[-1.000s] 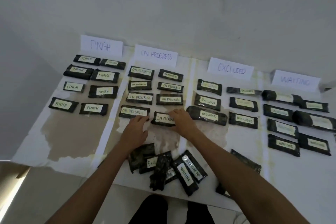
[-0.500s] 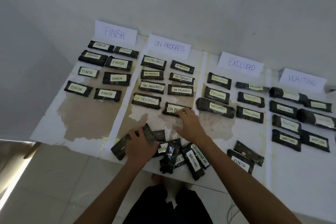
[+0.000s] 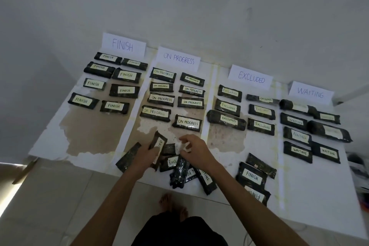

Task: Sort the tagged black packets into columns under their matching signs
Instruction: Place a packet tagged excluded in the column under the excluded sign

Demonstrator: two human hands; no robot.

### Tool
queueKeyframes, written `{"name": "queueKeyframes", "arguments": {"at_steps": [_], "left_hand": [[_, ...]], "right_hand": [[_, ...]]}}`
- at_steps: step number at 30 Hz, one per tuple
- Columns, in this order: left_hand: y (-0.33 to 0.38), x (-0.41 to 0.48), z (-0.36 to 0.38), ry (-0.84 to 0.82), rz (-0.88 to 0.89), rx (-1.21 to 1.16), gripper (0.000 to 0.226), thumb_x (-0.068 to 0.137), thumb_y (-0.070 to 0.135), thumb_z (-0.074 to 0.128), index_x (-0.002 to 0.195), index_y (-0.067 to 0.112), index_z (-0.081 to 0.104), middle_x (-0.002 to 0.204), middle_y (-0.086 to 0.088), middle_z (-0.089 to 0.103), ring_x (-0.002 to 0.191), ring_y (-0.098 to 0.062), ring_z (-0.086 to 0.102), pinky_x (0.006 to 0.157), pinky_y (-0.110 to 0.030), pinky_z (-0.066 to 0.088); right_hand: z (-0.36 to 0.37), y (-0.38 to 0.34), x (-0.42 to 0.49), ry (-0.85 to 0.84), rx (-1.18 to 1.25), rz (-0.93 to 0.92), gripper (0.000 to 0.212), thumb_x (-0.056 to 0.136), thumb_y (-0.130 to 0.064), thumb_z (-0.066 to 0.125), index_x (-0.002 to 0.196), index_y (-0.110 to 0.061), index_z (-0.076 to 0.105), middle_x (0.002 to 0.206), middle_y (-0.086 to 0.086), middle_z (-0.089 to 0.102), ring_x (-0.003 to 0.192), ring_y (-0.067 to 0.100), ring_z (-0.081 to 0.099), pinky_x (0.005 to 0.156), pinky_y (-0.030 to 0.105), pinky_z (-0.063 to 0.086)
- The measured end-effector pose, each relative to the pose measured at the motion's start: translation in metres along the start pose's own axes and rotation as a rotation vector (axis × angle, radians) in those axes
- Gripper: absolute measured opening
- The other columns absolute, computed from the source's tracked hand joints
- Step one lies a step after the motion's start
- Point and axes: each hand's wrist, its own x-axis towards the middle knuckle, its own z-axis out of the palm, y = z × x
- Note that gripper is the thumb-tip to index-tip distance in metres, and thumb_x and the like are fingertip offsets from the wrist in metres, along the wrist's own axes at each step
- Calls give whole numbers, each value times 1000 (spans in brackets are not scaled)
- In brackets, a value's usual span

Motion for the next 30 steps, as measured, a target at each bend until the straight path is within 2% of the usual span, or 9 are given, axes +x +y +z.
{"name": "queueKeyframes", "arguments": {"at_steps": [4, 7, 10, 13, 15, 18, 23, 27, 30], "left_hand": [[1, -19, -9, -98, -75, -304, 38, 82, -3, 34, 115, 3, 51, 83, -21, 65, 66, -28, 63, 48, -31, 52], [2, -29, -8, -61, -98, -325, 28, 83, 2, 35, 102, 5, 56, 86, -20, 60, 73, -30, 59, 57, -35, 52], [5, -36, -7, -28, -68, -205, 21, 85, 2, 39, 88, 12, 57, 86, -14, 57, 75, -25, 54, 65, -36, 50], [1, -40, -13, -69, 63, 32, 25, 89, 5, 45, 106, 17, 59, 88, -8, 60, 75, -21, 59, 62, -33, 53], [-2, -41, -17, -109, 167, 180, 31, 90, 6, 49, 117, 18, 59, 93, -6, 63, 77, -19, 62, 62, -29, 52], [0, -42, -17, -145, 272, 272, 38, 87, 5, 52, 123, 18, 58, 100, -5, 65, 84, -15, 64, 64, -24, 53], [10, -35, -1, -204, 389, 398, 42, 86, 9, 54, 127, 21, 54, 108, 0, 63, 90, -6, 61, 69, -18, 52], [20, -25, 27, -147, 418, 467, 50, 88, 21, 58, 135, 21, 44, 116, -1, 58, 99, -13, 56, 75, -19, 47], [26, -16, 50, -86, 547, 604, 54, 88, 28, 59, 138, 20, 40, 122, -3, 55, 109, -17, 51, 91, -30, 45]], "right_hand": [[5, -17, -11, -22, 181, 77, 34, 84, -13, 62, 118, -17, 57, 105, -1, 60, 77, 11, 58, 70, 20, 50], [9, -25, -13, -41, 194, 66, 36, 84, -12, 63, 119, -17, 56, 106, -1, 59, 75, 12, 59, 68, 18, 51], [12, -27, -14, -27, 70, -20, 50, 81, -13, 65, 128, -19, 50, 123, 4, 51, 90, 11, 54, 75, 17, 50], [12, -22, -12, -40, -298, -301, 69, 73, -12, 69, 136, -21, 42, 142, 7, 37, 119, 25, 41, 93, 39, 44], [12, -21, -11, -79, -489, -471, 72, 67, -9, 72, 133, -18, 46, 142, 10, 41, 122, 33, 42, 90, 45, 43], [12, -18, -11, -97, -587, -571, 62, 66, -9, 74, 125, -14, 54, 126, 11, 56, 110, 32, 52, 83, 44, 48], [-4, -5, -17, -55, -594, -558, 60, 67, -15, 76, 122, -10, 53, 114, 12, 59, 94, 30, 56, 74, 40, 49], [-28, 20, -30, -1, -566, -428, 61, 68, -17, 76, 124, -5, 54, 115, 14, 58, 96, 31, 54, 80, 42, 49], [-50, 48, -40, 24, -550, -266, 60, 73, -22, 74, 127, -8, 52, 118, 12, 56, 101, 28, 51, 87, 42, 47]]}}
